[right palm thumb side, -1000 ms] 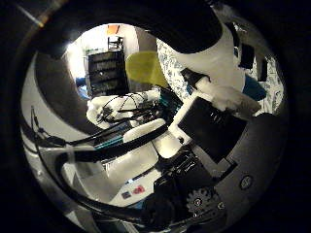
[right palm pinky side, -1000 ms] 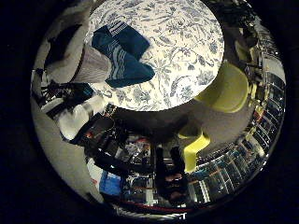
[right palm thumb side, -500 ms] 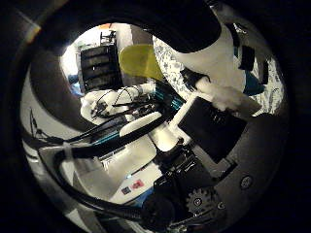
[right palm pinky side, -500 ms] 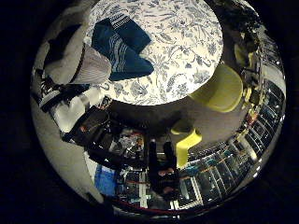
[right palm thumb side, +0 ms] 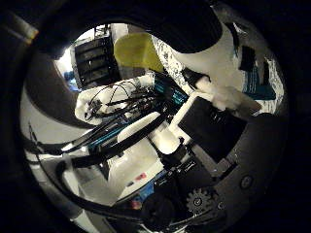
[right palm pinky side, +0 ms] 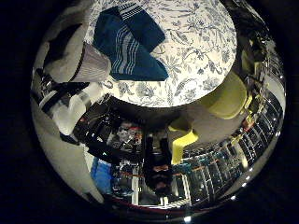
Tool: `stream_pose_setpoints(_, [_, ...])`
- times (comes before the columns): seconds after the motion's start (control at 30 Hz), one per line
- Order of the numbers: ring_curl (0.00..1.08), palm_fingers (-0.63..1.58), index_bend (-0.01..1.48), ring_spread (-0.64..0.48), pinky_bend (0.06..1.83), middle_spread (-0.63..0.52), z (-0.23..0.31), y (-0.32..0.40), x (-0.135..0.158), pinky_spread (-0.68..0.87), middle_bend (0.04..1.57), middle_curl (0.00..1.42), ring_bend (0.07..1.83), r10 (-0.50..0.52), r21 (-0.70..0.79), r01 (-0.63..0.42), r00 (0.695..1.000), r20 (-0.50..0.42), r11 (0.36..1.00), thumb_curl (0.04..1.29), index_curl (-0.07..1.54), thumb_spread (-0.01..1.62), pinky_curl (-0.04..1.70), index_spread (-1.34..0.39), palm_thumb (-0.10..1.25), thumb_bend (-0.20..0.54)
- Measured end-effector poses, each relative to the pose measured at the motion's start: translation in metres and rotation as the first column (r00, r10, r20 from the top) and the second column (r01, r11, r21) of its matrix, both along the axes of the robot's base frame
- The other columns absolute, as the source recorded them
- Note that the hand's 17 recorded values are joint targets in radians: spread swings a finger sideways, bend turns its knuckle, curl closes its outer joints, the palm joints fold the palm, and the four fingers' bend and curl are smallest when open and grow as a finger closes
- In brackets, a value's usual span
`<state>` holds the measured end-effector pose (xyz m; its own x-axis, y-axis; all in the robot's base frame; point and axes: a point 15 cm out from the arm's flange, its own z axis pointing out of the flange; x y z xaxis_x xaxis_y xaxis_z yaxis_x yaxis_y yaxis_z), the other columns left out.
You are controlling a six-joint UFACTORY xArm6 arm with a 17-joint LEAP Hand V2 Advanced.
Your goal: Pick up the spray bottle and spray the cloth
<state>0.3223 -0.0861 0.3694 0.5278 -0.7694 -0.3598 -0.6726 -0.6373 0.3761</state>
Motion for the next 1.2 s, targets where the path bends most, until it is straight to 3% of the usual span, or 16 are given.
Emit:
stream_pose_setpoints(0.23, [0.82,1.14,1.19,-0.23,1.01,-0.09,0.018,0.013,-0.003,-0.20,1.41,0.62,1.33,0.008,0.031,-0.010,0.998,0.058,0.999,0.88,0.73,0.70,1.43,-0.20,1.06,-0.018])
stream_pose_setpoints(0.47, [0.82,1.14,1.19,-0.23,1.01,-0.09,0.040,0.064,0.002,-0.20,1.41,0.62,1.33,-0.001,0.217,-0.032,0.989,0.151,0.976,0.88,0.73,0.69,1.43,-0.20,1.07,-0.018])
stream_pose_setpoints(0.73, [0.82,1.14,1.19,-0.23,1.01,-0.09,0.074,0.139,0.013,-0.20,1.41,0.62,1.33,-0.079,0.469,-0.032,0.973,0.216,0.882,0.88,0.73,0.67,1.43,-0.20,1.08,-0.018])
stream_pose_setpoints(0.87, [0.82,1.14,1.19,-0.23,1.01,-0.09,0.091,0.176,0.035,-0.20,1.41,0.62,1.33,-0.144,0.592,-0.047,0.952,0.270,0.805,0.88,0.73,0.66,1.43,-0.20,1.08,-0.019])
stream_pose_setpoints(1.2, [0.82,1.14,1.19,-0.23,1.01,-0.08,0.023,0.237,0.072,-0.20,1.41,0.62,1.33,-0.252,0.701,0.000,0.933,0.257,0.713,0.89,0.73,0.64,1.43,-0.19,1.09,-0.018])
